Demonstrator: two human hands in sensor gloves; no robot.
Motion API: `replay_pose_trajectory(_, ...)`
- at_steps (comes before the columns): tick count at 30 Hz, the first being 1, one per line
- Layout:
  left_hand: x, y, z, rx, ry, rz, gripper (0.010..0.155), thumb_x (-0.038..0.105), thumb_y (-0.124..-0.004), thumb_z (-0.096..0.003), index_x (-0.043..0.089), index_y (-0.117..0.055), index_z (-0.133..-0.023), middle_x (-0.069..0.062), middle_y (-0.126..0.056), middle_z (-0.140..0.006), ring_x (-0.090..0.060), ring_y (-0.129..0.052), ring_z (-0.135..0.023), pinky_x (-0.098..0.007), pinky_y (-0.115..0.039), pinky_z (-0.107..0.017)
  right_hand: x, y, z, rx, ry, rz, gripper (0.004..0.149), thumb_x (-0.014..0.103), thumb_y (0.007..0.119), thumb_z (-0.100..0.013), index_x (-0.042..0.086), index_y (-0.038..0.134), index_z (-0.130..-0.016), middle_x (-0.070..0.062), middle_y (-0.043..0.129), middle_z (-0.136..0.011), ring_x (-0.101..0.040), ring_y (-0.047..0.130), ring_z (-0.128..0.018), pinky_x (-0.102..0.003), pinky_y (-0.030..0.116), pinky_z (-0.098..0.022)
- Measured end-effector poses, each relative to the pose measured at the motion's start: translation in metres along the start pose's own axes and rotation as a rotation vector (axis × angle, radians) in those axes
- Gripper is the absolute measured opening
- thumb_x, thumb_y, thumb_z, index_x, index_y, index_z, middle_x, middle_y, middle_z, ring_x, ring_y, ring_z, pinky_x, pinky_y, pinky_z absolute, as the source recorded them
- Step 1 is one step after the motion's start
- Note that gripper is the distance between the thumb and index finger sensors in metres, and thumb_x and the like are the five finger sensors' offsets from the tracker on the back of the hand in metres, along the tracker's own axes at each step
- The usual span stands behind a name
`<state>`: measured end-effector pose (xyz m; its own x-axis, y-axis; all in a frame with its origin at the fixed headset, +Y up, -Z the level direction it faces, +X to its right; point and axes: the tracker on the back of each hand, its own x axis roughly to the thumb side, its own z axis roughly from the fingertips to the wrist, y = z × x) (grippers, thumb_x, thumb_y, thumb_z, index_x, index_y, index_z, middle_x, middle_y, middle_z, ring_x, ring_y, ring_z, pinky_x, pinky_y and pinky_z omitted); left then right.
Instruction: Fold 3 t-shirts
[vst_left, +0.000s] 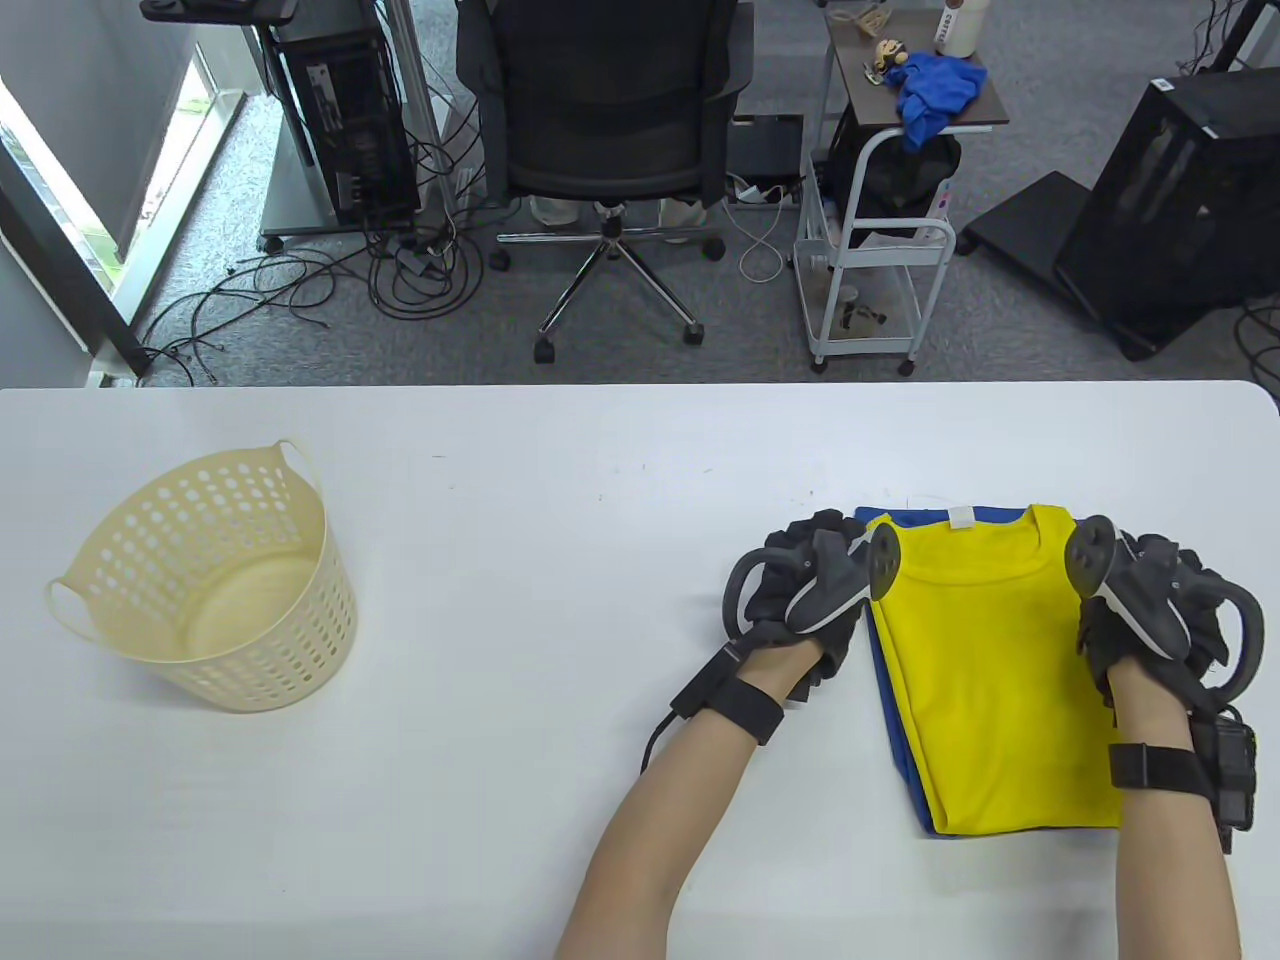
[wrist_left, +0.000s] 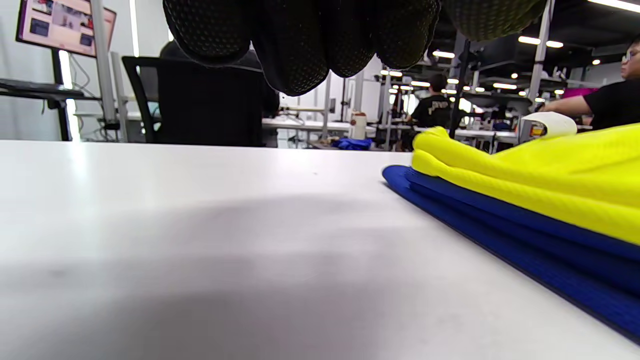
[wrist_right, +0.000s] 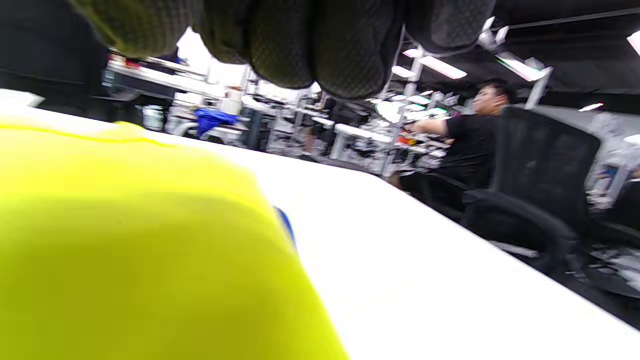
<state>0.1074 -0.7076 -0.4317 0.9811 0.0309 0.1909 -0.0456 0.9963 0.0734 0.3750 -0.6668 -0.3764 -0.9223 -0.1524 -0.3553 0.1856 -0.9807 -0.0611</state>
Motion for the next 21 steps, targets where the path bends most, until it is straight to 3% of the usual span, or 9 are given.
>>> replay_pose_trajectory(5, -0.044, 0.031, 0.037, 0.02, 0.014, -0.042, 0.059, 0.058, -0.06, -0.0454, 0.036, -0.06, -0.1, 0.007, -0.064, -0.106, -0.018, -0.075, -0.097, -0.044, -0.067, -0.074, 0.019, -0.016, 0.042, -0.02, -0.12, -0.135, 0.04, 0.038, 0.077, -0.044, 0.024, 0.078, -0.081, -0.002, 0.085, -0.081, -0.03, 0.089, -0.071, -0.058, 0.066, -0.062)
replay_pose_trajectory(12, -0.143, 0.063, 0.105, 0.008, 0.136, -0.095, 0.064, 0.064, -0.059, -0.0441, 0.037, -0.057, -0.103, 0.008, -0.062, -0.109, -0.02, -0.069, -0.101, -0.049, -0.061, -0.078, 0.064, -0.027, 0.099, -0.044, -0.275, -0.145, 0.041, 0.042, 0.075, -0.044, 0.025, 0.078, -0.082, -0.002, 0.085, -0.084, -0.031, 0.088, -0.075, -0.06, 0.064, -0.064)
replay_pose_trajectory(18, -0.226, 0.064, 0.159, -0.054, 0.21, -0.08, 0.071, 0.069, -0.052, -0.0431, 0.038, -0.049, -0.108, 0.006, -0.054, -0.115, -0.025, -0.056, -0.109, -0.054, -0.051, -0.082, 0.099, -0.028, 0.137, -0.052, -0.378, -0.143, 0.056, 0.05, 0.073, -0.042, 0.026, 0.067, -0.093, -0.005, 0.076, -0.097, -0.037, 0.078, -0.089, -0.064, 0.057, -0.069)
replay_pose_trajectory(21, -0.26, 0.058, 0.183, -0.068, 0.237, -0.088, 0.072, 0.069, -0.042, -0.043, 0.041, -0.045, -0.109, 0.004, -0.051, -0.117, -0.028, -0.05, -0.111, -0.057, -0.046, -0.083, 0.115, -0.023, 0.148, -0.039, -0.419, -0.132, 0.062, 0.054, 0.071, -0.041, 0.027, 0.063, -0.096, -0.005, 0.071, -0.102, -0.041, 0.072, -0.095, -0.067, 0.054, -0.07)
